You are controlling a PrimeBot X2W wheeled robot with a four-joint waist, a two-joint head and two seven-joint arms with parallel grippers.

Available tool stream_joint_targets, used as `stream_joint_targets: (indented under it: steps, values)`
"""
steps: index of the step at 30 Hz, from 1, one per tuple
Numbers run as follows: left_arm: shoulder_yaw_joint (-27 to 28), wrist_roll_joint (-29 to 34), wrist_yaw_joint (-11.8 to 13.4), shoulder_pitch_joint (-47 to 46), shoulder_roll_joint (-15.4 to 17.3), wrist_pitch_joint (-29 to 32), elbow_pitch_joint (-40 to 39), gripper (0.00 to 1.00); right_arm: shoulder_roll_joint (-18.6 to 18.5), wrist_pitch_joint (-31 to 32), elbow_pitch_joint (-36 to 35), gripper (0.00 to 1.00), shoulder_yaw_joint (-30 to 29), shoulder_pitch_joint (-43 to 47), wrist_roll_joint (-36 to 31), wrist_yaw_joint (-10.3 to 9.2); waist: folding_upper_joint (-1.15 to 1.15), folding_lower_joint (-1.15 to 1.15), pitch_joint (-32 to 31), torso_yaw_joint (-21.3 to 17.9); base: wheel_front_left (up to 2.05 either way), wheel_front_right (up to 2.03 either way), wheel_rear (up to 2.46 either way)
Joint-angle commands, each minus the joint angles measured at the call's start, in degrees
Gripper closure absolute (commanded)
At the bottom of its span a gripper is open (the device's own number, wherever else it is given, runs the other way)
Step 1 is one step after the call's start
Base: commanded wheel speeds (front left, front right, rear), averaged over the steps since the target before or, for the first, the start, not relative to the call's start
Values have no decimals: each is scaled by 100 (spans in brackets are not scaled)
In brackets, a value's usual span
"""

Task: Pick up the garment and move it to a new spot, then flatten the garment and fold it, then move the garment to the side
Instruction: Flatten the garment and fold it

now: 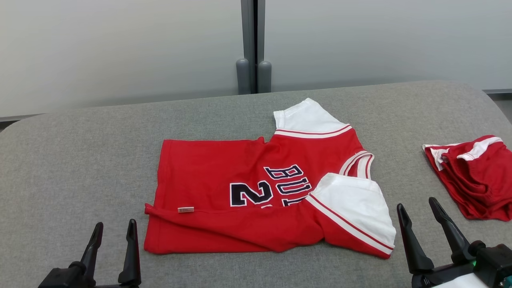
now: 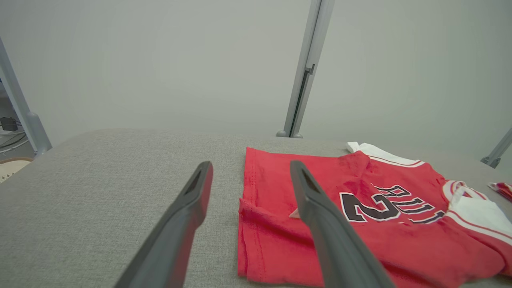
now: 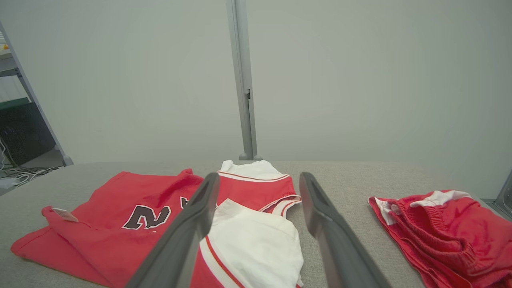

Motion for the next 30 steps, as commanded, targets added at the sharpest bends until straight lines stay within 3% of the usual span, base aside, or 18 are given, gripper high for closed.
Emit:
stream_joint_targets:
  steps: [1, 9, 19, 26, 27, 28, 29, 30]
  values:
    - [-14, 15, 34, -54, 22, 8, -32, 0, -16, -1, -11, 0, -21, -14, 37, -2, 0, 0, 6, 2, 0, 0, 0]
    - [-200, -150, -136, -182, -103, 173, 294, 0, 3, 42, 384, 0, -27, -10, 148, -2, 0, 0, 132, 10, 0, 0, 0]
    - [-393, -603, -860, -957, -358, 255, 1957, 0, 151, -115, 1899, 0, 192, -417, 430, -2, 0, 0, 697, 58, 0, 0, 0]
    - [-383, -913, -1180, -1353, -458, 469, 2795, 0, 263, -172, 2747, 0, 567, -941, 771, -2, 0, 0, 919, 32, 0, 0, 0]
    - [-373, -953, -1224, -1387, -477, 468, 2879, 0, 247, -189, 2812, 11, 640, -1003, 823, -2, 0, 0, 931, 33, 0, 0, 0]
    - [-371, -1026, -1273, -1393, -511, 489, 2955, 18, 222, -194, 2903, 53, 677, -1041, 890, -2, 0, 0, 938, 39, 0, 0, 0]
    - [-374, -1033, -1305, -1407, -518, 472, 3012, 73, 205, -209, 2973, 74, 701, -1053, 949, -2, 0, 0, 944, 44, 0, 0, 0]
    - [-385, -1035, -1337, -1428, -518, 450, 3049, 100, 191, -237, 3007, 100, 725, -1069, 981, -2, 0, 0, 957, 48, 0, 0, 0]
